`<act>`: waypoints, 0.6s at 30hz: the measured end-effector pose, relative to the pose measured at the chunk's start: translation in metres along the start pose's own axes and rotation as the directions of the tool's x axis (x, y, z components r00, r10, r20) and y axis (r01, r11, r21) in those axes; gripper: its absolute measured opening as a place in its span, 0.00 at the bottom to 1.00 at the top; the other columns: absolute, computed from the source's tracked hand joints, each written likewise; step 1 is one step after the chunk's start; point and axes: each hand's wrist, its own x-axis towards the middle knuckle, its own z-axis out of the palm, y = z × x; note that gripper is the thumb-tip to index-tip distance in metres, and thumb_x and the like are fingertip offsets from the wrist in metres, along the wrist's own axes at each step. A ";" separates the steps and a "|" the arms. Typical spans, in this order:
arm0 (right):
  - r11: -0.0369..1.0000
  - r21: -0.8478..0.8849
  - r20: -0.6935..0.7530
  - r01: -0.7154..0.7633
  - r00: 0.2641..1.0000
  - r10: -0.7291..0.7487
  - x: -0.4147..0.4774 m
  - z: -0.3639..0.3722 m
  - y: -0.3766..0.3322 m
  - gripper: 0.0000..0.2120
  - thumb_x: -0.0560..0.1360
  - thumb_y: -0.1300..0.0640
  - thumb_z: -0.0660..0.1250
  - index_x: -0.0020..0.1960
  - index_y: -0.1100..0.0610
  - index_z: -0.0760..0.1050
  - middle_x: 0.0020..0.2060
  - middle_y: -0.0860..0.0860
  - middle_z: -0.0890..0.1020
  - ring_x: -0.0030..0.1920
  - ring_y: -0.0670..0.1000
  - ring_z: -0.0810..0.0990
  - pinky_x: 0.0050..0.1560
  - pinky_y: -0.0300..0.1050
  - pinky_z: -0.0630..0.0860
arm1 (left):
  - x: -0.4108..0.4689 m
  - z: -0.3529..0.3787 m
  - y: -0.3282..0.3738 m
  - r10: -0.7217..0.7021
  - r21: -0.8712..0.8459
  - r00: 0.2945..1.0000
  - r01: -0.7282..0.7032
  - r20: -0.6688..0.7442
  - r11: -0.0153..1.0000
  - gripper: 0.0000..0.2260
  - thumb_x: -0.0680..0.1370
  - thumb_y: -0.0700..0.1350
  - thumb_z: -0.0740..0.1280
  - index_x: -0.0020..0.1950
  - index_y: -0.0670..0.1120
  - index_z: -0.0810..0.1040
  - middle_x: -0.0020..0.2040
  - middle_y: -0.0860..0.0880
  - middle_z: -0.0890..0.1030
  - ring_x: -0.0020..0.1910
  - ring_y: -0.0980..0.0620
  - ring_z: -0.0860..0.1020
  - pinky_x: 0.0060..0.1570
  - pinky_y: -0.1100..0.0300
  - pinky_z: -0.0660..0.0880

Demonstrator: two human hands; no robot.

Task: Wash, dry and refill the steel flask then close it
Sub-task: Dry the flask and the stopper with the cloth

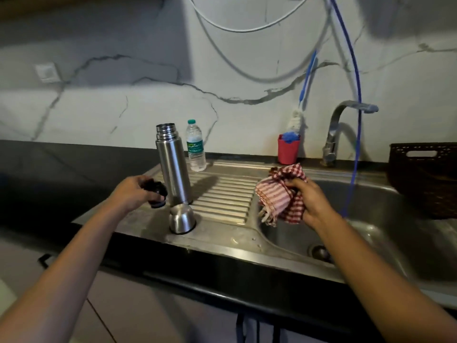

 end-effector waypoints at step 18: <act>0.992 0.120 0.272 0.046 0.959 -0.077 -0.023 0.004 0.016 0.23 0.58 0.62 0.77 0.51 0.60 0.76 0.40 0.54 0.84 0.42 0.52 0.83 0.47 0.45 0.80 | -0.045 0.002 0.010 0.095 -0.047 0.969 -0.108 -0.228 0.993 0.40 0.66 0.46 0.79 0.74 0.51 0.65 0.68 0.46 0.74 0.66 0.46 0.72 0.66 0.50 0.68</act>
